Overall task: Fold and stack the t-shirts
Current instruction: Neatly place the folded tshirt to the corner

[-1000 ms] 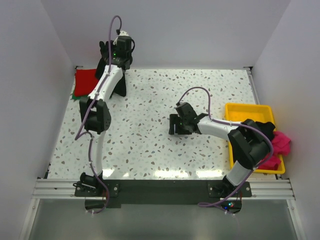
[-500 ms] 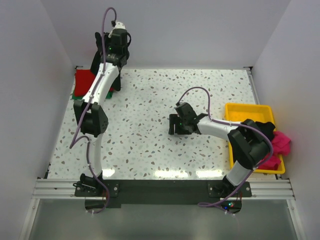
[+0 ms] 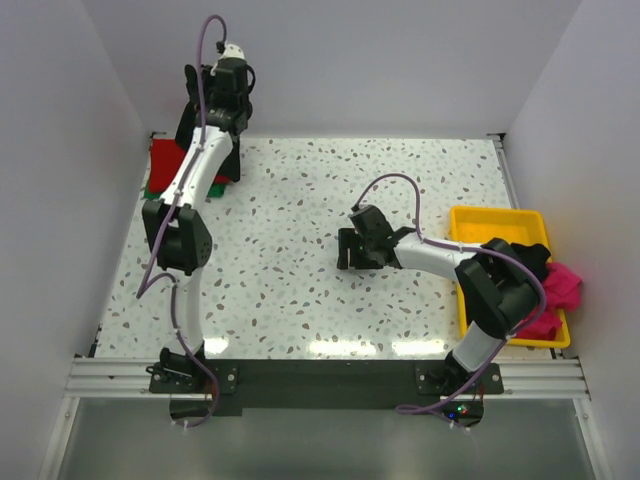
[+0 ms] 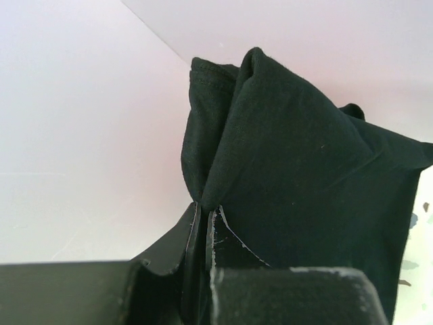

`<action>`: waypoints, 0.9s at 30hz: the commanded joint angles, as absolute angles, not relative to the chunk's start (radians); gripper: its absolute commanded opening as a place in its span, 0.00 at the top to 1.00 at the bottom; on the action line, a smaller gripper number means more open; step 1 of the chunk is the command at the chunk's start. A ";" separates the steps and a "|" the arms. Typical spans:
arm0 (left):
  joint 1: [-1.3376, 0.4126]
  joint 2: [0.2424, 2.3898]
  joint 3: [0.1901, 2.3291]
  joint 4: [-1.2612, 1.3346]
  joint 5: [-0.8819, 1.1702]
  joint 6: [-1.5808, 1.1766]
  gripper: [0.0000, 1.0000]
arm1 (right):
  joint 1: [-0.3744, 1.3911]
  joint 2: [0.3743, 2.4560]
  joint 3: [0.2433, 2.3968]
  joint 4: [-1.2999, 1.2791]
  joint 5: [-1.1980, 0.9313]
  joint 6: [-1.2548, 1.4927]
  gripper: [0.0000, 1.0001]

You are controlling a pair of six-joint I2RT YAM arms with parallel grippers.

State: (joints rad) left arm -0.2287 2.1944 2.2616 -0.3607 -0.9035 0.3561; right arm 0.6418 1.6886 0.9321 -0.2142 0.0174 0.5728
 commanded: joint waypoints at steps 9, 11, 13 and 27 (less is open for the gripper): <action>-0.092 2.233 2.284 -0.291 -0.812 0.325 1.00 | 0.655 1.793 0.939 -0.334 0.035 0.571 0.32; -0.057 2.281 2.299 -0.314 -0.775 0.287 1.00 | 0.655 1.801 0.946 -0.342 0.041 0.568 0.32; -0.017 2.318 2.335 -0.339 -0.750 0.258 0.88 | 0.657 1.804 0.954 -0.359 0.043 0.563 0.32; 0.057 2.204 2.221 -0.380 -0.502 -0.064 0.19 | 0.660 1.756 0.980 -0.364 0.048 0.555 0.32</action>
